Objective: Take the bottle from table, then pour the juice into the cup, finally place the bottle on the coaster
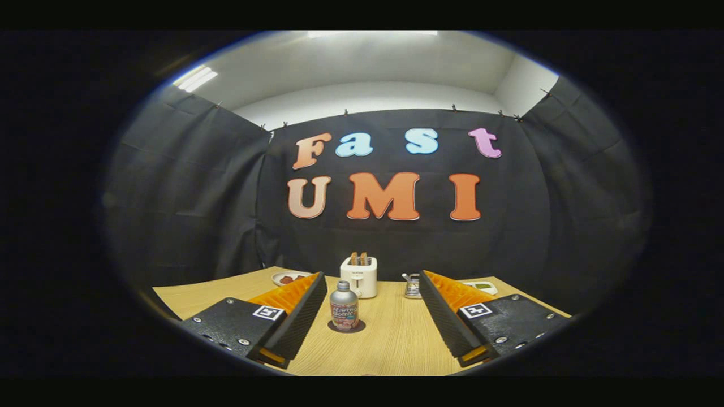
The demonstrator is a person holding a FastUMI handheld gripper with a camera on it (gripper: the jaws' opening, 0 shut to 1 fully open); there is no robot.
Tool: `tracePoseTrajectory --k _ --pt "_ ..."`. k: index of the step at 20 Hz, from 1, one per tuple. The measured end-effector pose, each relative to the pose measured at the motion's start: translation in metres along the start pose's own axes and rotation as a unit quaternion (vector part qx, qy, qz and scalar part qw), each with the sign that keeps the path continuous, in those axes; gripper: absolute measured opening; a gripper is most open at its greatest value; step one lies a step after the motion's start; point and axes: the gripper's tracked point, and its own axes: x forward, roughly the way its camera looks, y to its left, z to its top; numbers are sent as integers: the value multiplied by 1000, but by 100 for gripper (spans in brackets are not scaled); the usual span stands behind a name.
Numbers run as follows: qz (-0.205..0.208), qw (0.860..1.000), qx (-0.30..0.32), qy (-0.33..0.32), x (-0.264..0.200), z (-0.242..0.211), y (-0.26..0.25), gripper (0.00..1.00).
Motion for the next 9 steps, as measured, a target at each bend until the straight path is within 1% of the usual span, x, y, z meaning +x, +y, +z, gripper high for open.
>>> tracePoseTrajectory --k 9 --pt "-1 1000 -10 -20 -11 18 1 97"
